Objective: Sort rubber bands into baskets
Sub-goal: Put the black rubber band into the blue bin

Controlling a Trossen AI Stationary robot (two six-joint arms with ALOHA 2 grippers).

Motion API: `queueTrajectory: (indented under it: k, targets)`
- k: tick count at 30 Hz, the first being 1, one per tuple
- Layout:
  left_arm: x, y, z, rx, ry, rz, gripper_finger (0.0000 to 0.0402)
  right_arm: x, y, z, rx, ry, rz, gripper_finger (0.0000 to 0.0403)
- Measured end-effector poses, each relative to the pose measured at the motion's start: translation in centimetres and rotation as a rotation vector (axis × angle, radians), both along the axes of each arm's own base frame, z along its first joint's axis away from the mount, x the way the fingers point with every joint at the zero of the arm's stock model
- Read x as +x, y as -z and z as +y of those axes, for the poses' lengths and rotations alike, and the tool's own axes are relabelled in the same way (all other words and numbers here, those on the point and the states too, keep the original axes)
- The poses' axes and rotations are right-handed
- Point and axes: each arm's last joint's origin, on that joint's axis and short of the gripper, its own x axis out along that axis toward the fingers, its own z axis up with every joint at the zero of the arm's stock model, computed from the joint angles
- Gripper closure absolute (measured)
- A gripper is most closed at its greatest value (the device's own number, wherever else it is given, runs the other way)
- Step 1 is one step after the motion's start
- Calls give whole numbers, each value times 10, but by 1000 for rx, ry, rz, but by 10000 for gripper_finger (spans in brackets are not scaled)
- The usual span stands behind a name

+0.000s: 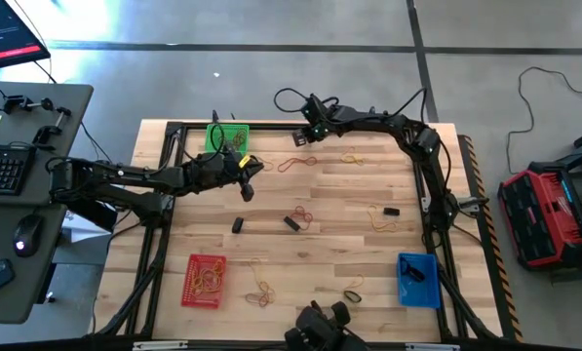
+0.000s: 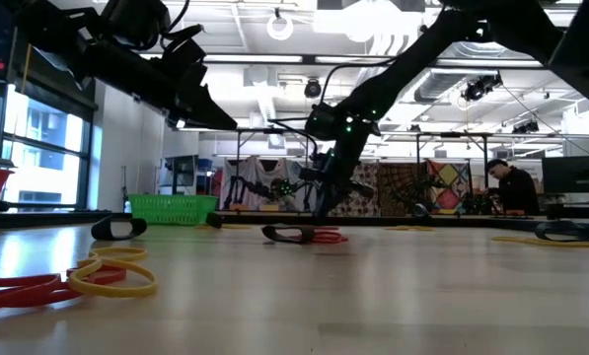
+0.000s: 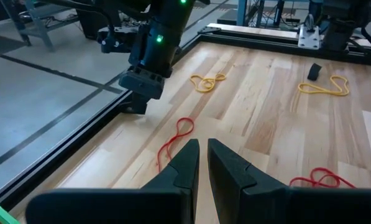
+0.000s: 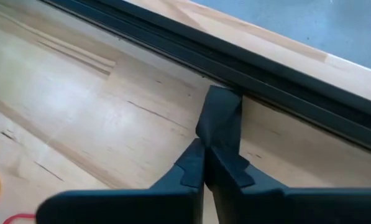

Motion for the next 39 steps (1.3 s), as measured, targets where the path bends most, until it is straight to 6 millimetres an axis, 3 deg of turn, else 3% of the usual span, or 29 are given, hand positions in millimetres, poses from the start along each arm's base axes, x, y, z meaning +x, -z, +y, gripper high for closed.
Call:
queueTrajectory:
  k: [33,39]
  targets:
    - [1,0,-5,-8,20,-6,378,-6,1,5,30,-71,87,402]
    - [1,0,-5,-8,20,-6,378,-5,-11,7,47,-111,138,403]
